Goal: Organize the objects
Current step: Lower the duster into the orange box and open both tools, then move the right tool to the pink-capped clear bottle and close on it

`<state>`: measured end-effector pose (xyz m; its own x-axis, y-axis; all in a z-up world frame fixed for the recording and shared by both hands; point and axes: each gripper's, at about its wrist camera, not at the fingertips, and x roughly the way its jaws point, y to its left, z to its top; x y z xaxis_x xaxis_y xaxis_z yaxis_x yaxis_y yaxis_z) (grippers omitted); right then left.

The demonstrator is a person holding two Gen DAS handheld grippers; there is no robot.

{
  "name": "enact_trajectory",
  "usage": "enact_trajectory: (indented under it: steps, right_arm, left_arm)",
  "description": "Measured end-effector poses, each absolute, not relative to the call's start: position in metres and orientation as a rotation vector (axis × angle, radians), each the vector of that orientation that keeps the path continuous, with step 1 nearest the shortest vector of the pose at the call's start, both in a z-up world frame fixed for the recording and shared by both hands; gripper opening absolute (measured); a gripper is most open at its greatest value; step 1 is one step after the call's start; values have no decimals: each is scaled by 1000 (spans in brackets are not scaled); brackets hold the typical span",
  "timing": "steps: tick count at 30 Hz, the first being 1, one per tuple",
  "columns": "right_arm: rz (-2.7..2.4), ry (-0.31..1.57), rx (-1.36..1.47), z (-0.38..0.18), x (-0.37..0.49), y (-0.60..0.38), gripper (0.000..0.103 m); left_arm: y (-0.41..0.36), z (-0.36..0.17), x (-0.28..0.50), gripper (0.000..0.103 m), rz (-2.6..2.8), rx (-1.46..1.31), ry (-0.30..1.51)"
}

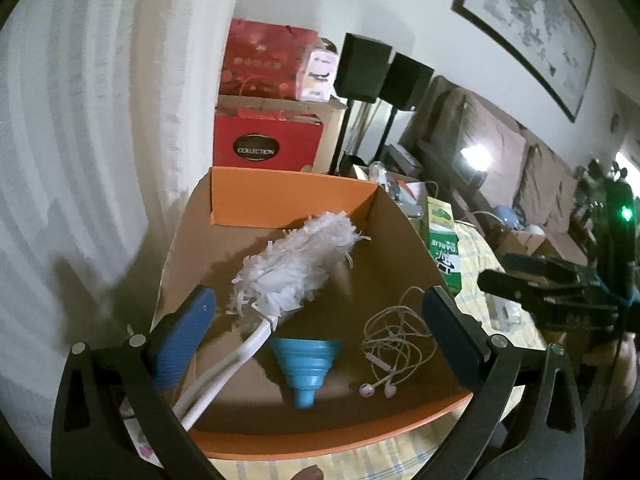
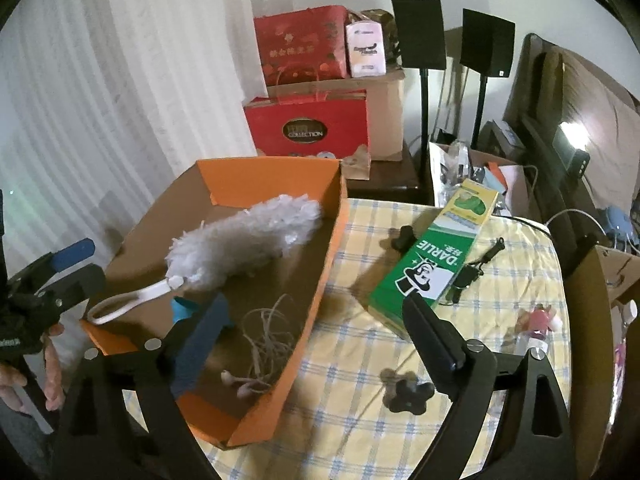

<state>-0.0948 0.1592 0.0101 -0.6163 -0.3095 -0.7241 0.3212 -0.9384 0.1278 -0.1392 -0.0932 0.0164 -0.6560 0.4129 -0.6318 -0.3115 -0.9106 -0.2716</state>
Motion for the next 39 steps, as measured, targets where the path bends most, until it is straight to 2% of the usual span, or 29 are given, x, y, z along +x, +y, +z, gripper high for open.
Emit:
enact_trajectory:
  steps: [13,27,39]
  right_arm:
    - [-2662,101,1127,11,-83,193,100]
    - [-2734,-88,1166,19,-76,281,103]
    - [-2795,-154,1229,14,-73,337,103]
  left_arm:
    - [-52,13,-132,103,2494,-1063,-195]
    - [0,22,-121,103,2486,-1010,-143]
    - [51,15,-95,103,2371,-965,-79]
